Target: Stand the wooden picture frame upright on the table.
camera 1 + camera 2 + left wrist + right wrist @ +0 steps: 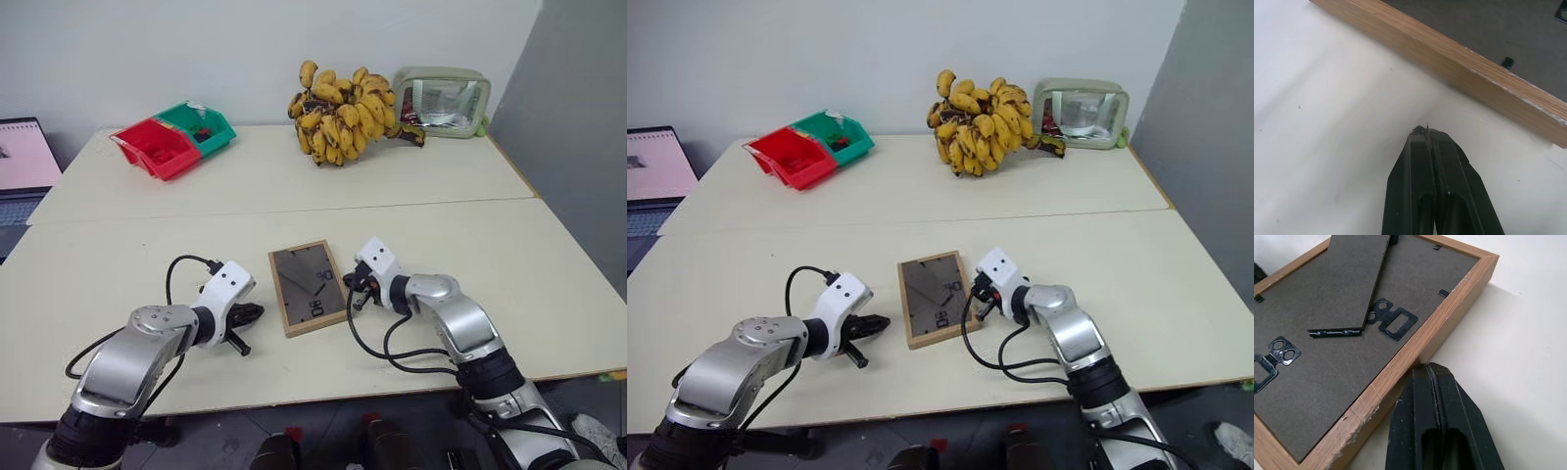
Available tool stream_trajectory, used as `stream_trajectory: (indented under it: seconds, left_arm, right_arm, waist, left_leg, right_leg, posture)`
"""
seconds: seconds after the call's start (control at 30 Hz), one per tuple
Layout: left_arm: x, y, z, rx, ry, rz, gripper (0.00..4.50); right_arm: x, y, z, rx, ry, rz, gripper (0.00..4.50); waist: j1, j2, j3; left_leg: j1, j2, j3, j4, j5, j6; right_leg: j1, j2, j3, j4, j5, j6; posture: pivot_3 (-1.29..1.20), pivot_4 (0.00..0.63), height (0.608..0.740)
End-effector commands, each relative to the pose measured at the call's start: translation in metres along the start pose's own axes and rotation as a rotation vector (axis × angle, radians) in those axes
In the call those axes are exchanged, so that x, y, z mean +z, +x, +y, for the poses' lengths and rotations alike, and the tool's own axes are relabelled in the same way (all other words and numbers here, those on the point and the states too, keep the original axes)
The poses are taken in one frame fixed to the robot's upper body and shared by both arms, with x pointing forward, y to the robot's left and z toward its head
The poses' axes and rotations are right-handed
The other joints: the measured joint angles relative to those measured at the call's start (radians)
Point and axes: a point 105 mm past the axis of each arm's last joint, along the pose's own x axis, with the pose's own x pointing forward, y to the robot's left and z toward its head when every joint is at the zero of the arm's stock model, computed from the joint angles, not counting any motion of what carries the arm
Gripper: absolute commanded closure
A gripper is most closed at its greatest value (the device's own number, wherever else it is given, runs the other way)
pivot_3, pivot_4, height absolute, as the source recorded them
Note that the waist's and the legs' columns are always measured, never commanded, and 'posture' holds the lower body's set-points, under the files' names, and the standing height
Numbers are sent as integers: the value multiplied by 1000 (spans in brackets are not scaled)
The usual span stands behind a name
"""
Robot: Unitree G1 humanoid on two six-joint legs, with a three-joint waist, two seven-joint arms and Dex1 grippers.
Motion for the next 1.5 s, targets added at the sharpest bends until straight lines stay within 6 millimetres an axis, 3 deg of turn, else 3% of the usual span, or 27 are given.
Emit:
stream_trajectory:
  seconds: [0.03,0.23,0.47,0.77,1.27,1.4,1.5]
  left_arm:
    - [1,10,6,61,-23,11,4485]
    - [-5,13,-2,33,-4,30,4485]
    - [-13,14,-6,17,87,58,4485]
    - [-2,25,-18,-27,114,27,4485]
    - [7,40,-36,-85,172,-5,4485]
    - [12,45,-44,-105,166,-24,4485]
    - [12,45,-51,-135,172,-23,4485]
  right_arm:
    - [18,0,15,68,-32,-53,4500]
    - [11,-11,29,167,-12,-34,4500]
    - [13,-15,29,178,-5,-33,4500]
    - [10,-20,23,175,-1,-21,4500]
    - [8,-27,30,236,-12,-9,4500]
    - [7,-32,34,265,-86,5,4500]
    - [2,-32,22,203,-106,35,4500]
  waist:
    - [6,0,0]
    - [11,0,0]
    - [10,0,0]
    - [14,0,0]
    - [50,1,-1]
    - [60,2,-2]
    - [61,2,-2]
  left_leg:
    - [0,0,0,0,0,0]
    - [-1,0,-1,0,0,0]
    - [0,0,0,0,0,0]
    - [-1,0,0,0,0,0]
    - [-1,-1,0,1,0,0]
    - [-1,-2,0,1,0,0]
    - [-1,-3,-1,1,0,0]
  right_leg:
    - [0,0,0,0,0,0]
    - [0,0,0,0,0,-1]
    - [0,0,0,-1,0,0]
    - [1,0,0,-2,0,1]
    - [4,-1,0,-7,0,2]
    - [4,-2,0,-8,0,2]
    - [4,-3,-1,-8,0,2]
  posture:
    - [0,150,740]
    - [0,150,740]
    - [0,150,740]
    - [0,150,740]
    - [0,150,740]
    - [0,150,740]
    - [0,150,740]
